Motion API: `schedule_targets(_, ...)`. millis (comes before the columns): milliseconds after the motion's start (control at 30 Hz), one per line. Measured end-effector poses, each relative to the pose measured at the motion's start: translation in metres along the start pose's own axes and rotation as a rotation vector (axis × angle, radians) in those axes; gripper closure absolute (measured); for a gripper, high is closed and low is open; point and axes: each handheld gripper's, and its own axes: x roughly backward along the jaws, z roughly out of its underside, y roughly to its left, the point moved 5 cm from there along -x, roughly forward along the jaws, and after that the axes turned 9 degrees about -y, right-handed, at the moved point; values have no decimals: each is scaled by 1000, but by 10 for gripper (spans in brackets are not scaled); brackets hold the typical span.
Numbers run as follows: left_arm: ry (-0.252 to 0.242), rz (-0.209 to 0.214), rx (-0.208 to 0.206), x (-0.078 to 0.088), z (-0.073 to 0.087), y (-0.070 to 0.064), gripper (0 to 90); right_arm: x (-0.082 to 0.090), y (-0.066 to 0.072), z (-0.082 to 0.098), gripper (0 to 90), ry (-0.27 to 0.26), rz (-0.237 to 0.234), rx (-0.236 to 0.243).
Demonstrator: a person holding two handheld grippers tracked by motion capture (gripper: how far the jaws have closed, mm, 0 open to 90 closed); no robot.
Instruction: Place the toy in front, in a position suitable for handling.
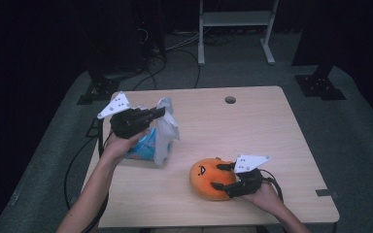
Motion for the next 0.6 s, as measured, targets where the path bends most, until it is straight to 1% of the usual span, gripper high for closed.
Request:
schedule_targets(33,11,13,1,-3,4,-4,877,0,0,0,326,-4,-1,-2)
schedule_targets(133,23,48,13,-9,11,-13,876,2,0,-1,314,-10,-2,-7)
schedule_targets(167,30,73,14,-13,15,-20,875,3,-1,-4,301,-12,-3,-21)
schedule_targets(200,30,73,14,-13,15,-20,875,3,-1,-4,301,-12,-3,-21)
schedule_targets(233,35,105,20,-18,20,-29,874,6,-1,-9,294,-21,4,-19)
schedule_targets(267,35,105,20,-18,20,-29,874,6,-1,-9,294,-21,4,-19)
schedule_targets(300,50,141,23,-23,27,-40,874,10,-2,-15,298,-43,5,-27)
schedule_targets(333,50,141,23,-23,27,-40,873,10,-2,-15,298,-43,5,-27)
schedule_targets(400,68,178,19,-30,34,-52,873,12,-3,-22,295,-67,15,-10)
schedule_targets(433,79,206,18,-34,38,-61,872,14,-4,-28,286,-88,29,7)
schedule_targets(467,79,206,18,-34,38,-61,871,14,-4,-28,286,-88,29,7)
schedule_targets(500,86,226,21,-38,40,-67,871,14,-4,-31,276,-100,35,14)
schedule_targets(567,97,258,15,-42,42,-75,869,14,-4,-37,266,-127,41,26)
schedule_targets(600,100,273,23,-45,43,-81,869,13,-3,-39,264,-133,42,31)
